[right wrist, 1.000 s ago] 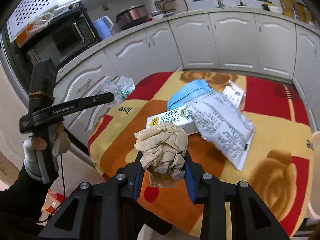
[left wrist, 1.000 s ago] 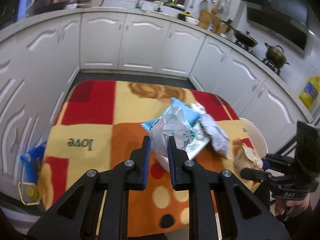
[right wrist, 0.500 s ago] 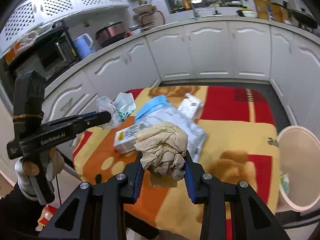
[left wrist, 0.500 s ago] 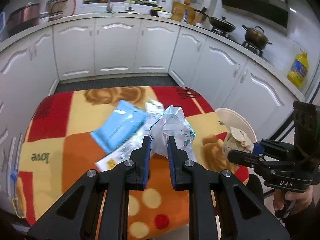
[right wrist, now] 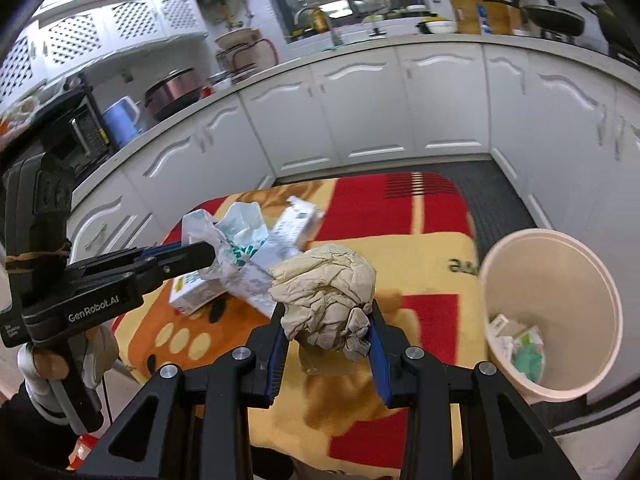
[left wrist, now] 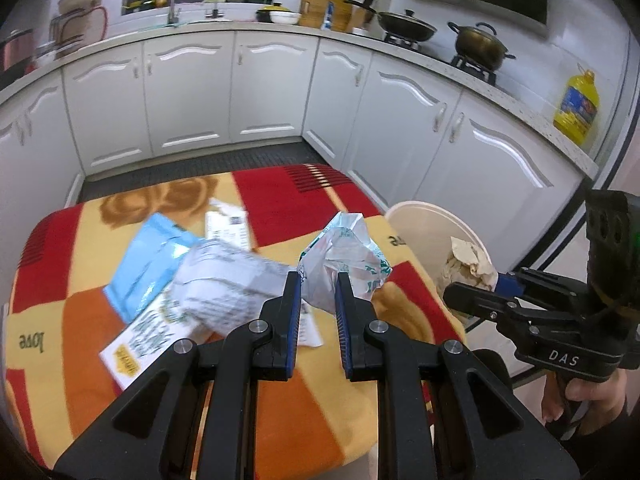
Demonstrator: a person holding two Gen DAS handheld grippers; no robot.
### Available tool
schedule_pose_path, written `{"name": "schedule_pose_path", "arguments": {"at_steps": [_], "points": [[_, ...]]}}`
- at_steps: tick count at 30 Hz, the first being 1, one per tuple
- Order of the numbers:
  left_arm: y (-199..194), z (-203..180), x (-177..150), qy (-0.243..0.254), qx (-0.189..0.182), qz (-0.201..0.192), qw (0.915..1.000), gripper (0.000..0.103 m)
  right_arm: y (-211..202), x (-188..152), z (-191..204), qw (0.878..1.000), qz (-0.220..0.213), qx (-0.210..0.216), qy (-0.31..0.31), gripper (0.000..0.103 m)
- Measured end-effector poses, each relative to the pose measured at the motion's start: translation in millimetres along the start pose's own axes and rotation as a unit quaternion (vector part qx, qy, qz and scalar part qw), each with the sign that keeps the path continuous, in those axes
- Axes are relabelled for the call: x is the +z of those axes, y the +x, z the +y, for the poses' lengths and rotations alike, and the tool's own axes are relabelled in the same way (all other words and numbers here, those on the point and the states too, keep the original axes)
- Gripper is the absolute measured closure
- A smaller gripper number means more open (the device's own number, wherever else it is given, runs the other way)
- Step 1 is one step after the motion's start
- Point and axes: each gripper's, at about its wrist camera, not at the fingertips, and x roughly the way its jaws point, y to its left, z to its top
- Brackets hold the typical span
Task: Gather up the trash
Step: 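Carry the plastic bag and crumpled paper to the beige bin with both tools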
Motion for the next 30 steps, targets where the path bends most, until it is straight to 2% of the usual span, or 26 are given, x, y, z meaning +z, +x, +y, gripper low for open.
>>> {"name": "schedule_pose_path", "arguments": {"at_steps": [15, 21, 30], "points": [[61.8, -61.9, 21.5, 0.020, -0.064, 0.042, 0.9969, 0.089, -20.9, -6.1, -82.1, 0.995, -0.010, -0.083, 0.060, 0.069], [91.3, -83.6, 29.4, 0.026, -0.072, 0.056, 0.9955, 0.089, -17.8, -13.2, -123.8, 0.990, 0.003, -0.106, 0.098, 0.069], [133.0, -103.3, 34.7, 0.031, -0.068, 0.081, 0.9939, 0.089, -11.1, -18.8, -157.7, 0.985, 0.015, -0.120, 0.125, 0.069]]}}
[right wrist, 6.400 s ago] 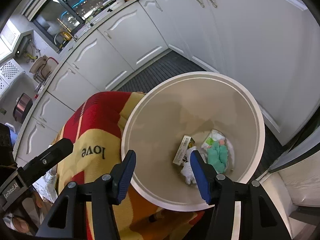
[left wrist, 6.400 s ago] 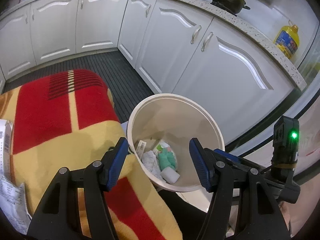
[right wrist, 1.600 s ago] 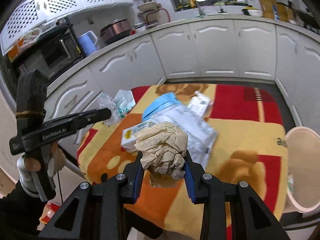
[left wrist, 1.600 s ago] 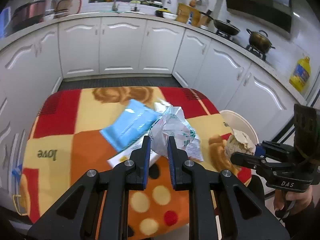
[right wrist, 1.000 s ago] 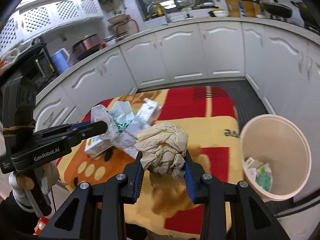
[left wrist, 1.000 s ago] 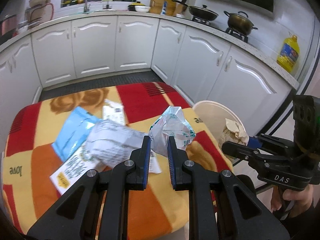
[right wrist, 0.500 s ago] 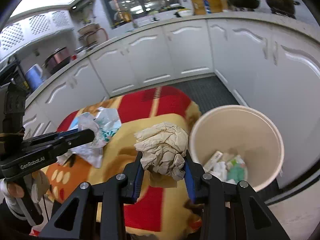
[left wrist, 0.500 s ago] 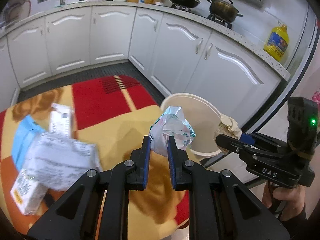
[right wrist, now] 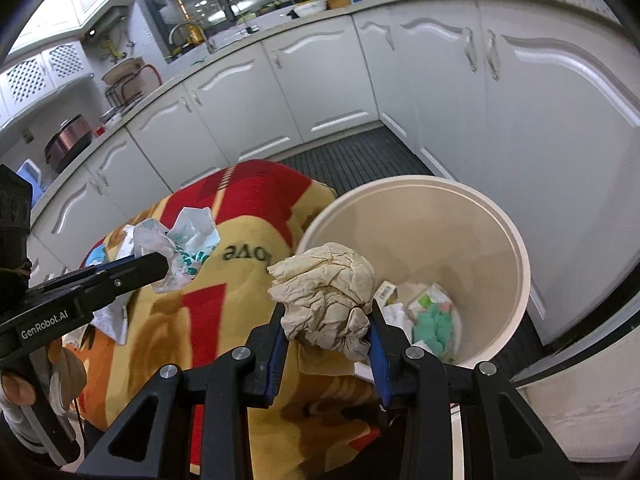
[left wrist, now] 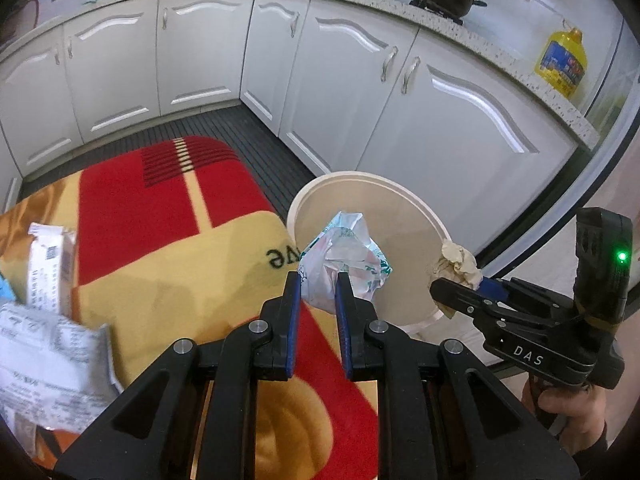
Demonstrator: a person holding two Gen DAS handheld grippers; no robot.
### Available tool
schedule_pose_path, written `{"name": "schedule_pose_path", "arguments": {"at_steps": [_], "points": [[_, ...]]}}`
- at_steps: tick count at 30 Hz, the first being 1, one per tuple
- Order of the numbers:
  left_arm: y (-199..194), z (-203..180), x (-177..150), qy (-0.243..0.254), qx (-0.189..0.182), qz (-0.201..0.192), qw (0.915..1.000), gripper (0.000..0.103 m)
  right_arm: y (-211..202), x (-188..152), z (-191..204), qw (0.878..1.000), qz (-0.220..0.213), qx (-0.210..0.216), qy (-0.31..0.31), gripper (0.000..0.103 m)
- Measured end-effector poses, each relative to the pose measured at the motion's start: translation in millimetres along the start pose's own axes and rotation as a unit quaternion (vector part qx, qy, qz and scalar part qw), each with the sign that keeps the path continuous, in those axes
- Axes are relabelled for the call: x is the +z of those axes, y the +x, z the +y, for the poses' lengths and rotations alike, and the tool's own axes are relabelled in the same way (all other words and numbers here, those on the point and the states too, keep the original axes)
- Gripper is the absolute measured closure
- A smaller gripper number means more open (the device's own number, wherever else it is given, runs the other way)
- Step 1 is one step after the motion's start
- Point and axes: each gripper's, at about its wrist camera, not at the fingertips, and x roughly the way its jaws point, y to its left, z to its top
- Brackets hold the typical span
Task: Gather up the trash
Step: 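Carry the plastic bag and crumpled paper to the beige bin with both tools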
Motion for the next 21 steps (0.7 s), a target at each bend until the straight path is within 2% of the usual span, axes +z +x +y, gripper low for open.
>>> {"name": "schedule_pose_path", "arguments": {"at_steps": [12, 19, 21], "points": [[35.3, -16.0, 7.3, 0.017, 0.010, 0.016, 0.9997, 0.089, 18.8, 5.4, -26.2, 0.999, 0.013, -0.022, 0.019, 0.068], [52.0, -15.9, 10.0, 0.011, 0.011, 0.019, 0.9997, 0.088, 31.6, 9.0, -38.4, 0.999, 0.019, -0.034, 0.027, 0.068], [56.5, -16.9, 11.0, 0.009, 0.009, 0.023, 0.9997, 0.087, 33.3, 11.0, -42.5, 0.998, 0.016, -0.045, 0.030, 0.053]]}}
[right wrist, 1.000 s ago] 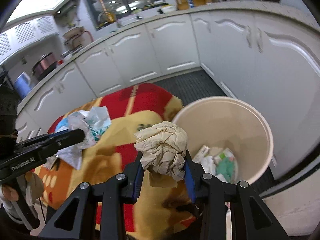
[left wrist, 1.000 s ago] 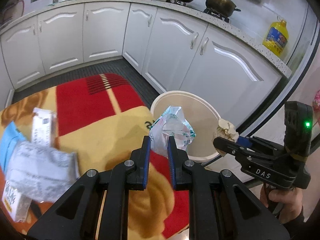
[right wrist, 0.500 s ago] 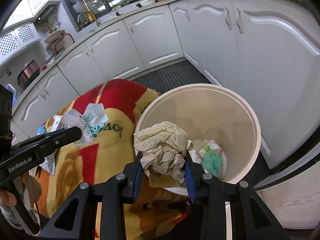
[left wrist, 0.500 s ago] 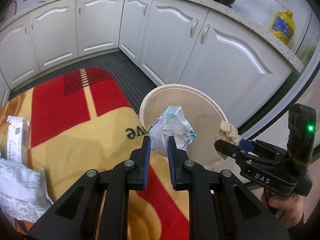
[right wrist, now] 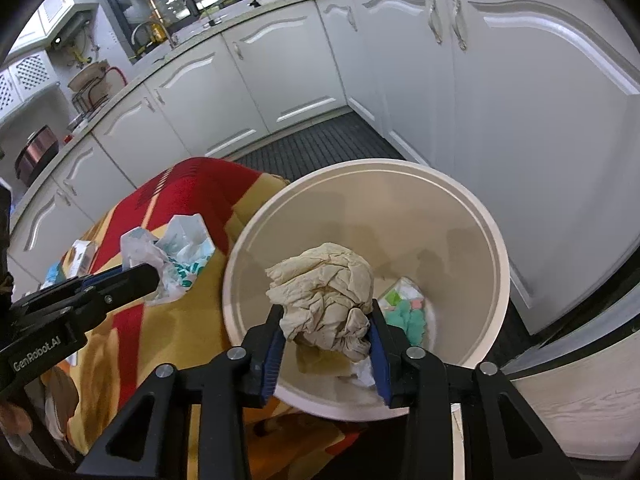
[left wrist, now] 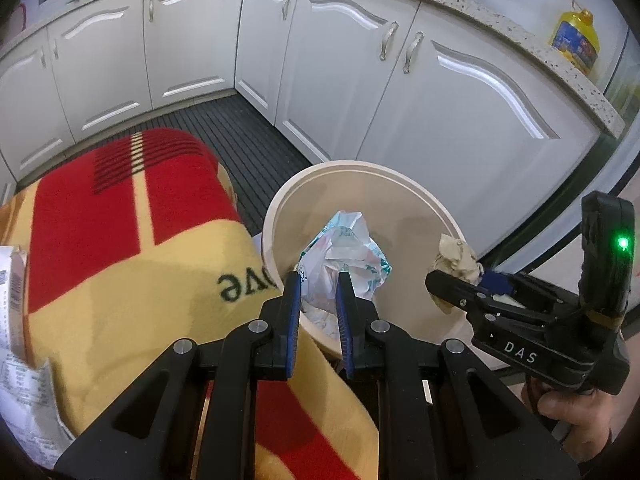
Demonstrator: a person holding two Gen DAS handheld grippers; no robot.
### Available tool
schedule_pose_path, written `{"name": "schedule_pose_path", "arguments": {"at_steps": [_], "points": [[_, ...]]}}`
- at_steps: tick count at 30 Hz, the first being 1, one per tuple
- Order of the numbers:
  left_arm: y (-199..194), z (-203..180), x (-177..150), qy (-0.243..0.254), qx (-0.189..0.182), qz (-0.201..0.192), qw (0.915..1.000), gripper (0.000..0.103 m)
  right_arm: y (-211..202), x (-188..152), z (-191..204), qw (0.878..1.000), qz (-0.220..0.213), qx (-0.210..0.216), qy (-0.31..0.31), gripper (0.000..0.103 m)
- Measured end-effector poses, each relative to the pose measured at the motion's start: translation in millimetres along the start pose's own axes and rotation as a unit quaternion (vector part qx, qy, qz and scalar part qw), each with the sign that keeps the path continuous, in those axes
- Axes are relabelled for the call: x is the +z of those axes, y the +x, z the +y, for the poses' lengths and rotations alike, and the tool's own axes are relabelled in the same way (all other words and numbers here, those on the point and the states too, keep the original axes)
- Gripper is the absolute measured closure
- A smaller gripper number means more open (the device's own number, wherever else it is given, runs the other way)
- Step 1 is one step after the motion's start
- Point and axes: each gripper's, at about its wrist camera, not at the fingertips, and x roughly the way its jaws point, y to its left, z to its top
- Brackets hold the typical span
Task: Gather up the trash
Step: 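Carry the plastic bag and crumpled paper to the beige bin with both tools, then open both tools over the beige bin to drop the bag and paper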
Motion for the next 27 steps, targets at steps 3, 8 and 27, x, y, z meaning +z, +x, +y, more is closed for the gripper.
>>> {"name": "schedule_pose_path", "arguments": {"at_steps": [3, 8, 27], "points": [[2.3, 0.9, -1.5, -0.002, -0.001, 0.001, 1.0000, 0.062, -1.0, 5.5, -6.6, 1.000, -0.009, -0.005, 0.010, 0.050], [4.1, 1.8, -1.7, -0.004, -0.003, 0.001, 1.0000, 0.050, -3.5, 6.0, -8.7, 1.000, -0.011, -0.006, 0.015, 0.050], [-15.7, -5.7, -4.3, 0.007, 0.003, -0.016, 0.9998, 0.050, -2.0, -2.6, -2.7, 1.000, 0.005, 0.005, 0.016, 0.047]]}}
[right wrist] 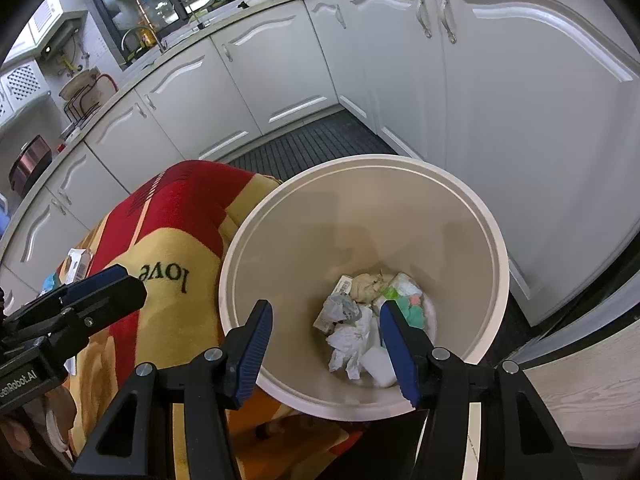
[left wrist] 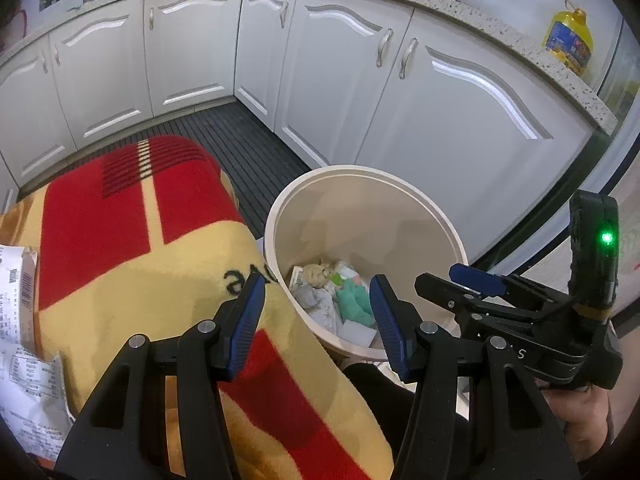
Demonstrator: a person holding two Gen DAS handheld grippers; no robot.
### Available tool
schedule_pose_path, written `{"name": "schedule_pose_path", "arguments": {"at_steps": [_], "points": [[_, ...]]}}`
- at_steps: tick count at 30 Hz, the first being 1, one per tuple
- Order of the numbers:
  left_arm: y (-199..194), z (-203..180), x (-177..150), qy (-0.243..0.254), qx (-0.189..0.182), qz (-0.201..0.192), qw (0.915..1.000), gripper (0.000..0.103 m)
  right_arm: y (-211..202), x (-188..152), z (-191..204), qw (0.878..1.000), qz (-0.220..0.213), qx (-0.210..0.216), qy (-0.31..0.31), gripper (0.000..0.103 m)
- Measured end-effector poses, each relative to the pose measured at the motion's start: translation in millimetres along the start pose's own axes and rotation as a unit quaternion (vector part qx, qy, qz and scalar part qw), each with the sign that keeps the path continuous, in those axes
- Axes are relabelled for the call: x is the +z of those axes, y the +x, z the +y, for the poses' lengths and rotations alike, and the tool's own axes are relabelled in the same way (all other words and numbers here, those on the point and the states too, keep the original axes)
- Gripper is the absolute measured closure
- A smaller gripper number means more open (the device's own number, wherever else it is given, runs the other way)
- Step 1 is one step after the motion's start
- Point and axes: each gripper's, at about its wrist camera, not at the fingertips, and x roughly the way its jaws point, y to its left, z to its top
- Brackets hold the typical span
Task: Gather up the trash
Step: 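Open both tools over the beige bin to drop the bag and paper, then move both open tools back over the trash on the table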
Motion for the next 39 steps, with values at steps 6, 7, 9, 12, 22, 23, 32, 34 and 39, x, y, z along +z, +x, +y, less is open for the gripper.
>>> {"name": "schedule_pose_path", "arguments": {"at_steps": [6, 7, 9, 12, 22, 23, 32, 34, 39], "points": [[-6.1, 0.2, -2.0, 0.001, 0.006, -0.006, 1.0000, 0.050, -3.7, -0.1, -0.3, 1.000, -0.002, 0.001, 0.001, 0.044], [-7.4, 0.2, -2.5, 0.002, 0.007, -0.007, 1.0000, 0.050, -4.1, -0.2, -0.3, 1.000, -0.002, 0.001, 0.001, 0.044], [-11.1, -0.1, -3.2, 0.003, 0.010, -0.009, 0.9999, 0.050, -4.2, -0.2, 0.2, 1.000, -0.003, 0.000, 0.000, 0.044], [-17.3, -0.7, -4.9, 0.004, 0.014, -0.014, 0.9998, 0.050, -7.1, -1.8, 3.8, 1.000, -0.004, 0.001, -0.003, 0.044], [-46.7, 8.6, -17.6, -0.001, 0.022, -0.022, 0.9995, 0.050, -21.3, -8.4, 25.0, 1.000, -0.008, 0.013, -0.016, 0.039], [-51.8, 12.0, -20.2, -0.004, 0.022, -0.021, 0.9995, 0.049, -21.9, -9.2, 28.4, 1.000, -0.008, 0.014, -0.019, 0.039], [-101.6, 43.3, -46.7, -0.018, 0.029, -0.027, 0.9991, 0.041, -22.5, -19.7, 75.5, 0.997, 0.008, 0.047, -0.057, 0.036], [-115.4, 54.6, -55.9, -0.020, 0.033, -0.028, 0.9989, 0.040, -21.3, -21.4, 88.5, 0.996, 0.014, 0.059, -0.068, 0.035], [-148.4, 91.7, -85.2, -0.035, 0.045, -0.021, 0.9981, 0.039, -18.5, -28.4, 128.2, 0.990, 0.027, 0.090, -0.105, 0.032]]}}
